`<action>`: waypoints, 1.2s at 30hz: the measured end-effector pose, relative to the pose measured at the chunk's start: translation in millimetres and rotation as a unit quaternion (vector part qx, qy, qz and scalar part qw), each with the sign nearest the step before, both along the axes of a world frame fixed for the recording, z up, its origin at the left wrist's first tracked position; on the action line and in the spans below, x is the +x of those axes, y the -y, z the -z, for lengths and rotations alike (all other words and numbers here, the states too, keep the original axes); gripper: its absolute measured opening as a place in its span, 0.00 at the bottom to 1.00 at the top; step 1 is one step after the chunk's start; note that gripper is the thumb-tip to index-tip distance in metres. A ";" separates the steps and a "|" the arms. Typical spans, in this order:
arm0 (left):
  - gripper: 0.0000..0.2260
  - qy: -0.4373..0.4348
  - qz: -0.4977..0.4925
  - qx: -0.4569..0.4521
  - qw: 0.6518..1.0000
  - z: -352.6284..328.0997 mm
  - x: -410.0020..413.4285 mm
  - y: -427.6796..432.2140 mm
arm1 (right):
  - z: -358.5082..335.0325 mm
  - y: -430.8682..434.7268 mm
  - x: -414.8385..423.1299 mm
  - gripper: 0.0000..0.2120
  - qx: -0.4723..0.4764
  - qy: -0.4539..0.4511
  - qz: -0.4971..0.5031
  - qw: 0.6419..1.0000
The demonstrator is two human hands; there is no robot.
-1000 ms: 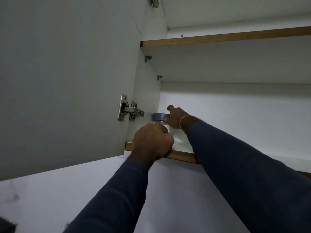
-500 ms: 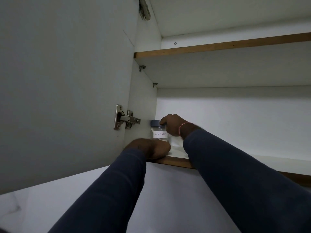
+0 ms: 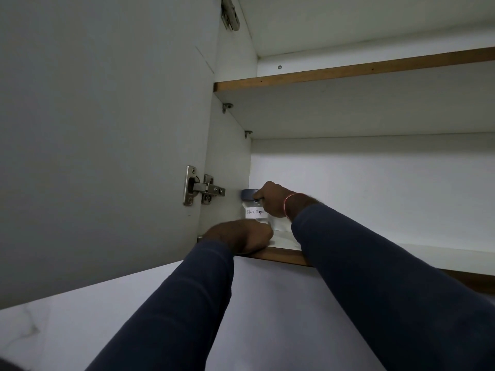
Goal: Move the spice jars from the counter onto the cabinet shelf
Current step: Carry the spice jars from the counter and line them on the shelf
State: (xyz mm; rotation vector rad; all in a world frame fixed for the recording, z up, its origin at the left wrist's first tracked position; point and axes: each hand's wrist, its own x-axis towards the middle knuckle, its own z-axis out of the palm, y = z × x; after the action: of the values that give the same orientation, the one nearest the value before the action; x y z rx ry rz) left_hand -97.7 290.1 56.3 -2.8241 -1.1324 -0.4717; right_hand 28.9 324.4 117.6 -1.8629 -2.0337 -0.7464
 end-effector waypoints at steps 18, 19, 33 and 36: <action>0.14 0.432 -0.041 0.157 0.887 23.1 -20.2 6.0 | 23.9 48.8 -38.0 0.14 -0.041 0.048 -0.039 0.997; 0.14 0.445 -0.042 0.162 0.880 23.2 -21.6 4.1 | 29.5 58.7 -41.5 0.12 -0.047 0.057 -0.046 0.996; 0.10 0.522 0.109 -0.037 0.845 265.3 -14.4 159.7 | 290.4 337.6 -9.6 0.23 -0.064 -0.199 -0.016 0.978; 0.08 0.385 0.063 -0.276 0.878 415.3 -8.2 236.1 | 412.0 383.0 0.4 0.25 -0.170 -0.353 0.065 0.918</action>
State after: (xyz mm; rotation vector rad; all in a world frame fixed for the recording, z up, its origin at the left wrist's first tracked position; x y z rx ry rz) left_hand -105.9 54.0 -359.0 -3.2891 -1.3487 -1.6401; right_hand 29.4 -58.6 -294.4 -2.0484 -1.6290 0.2736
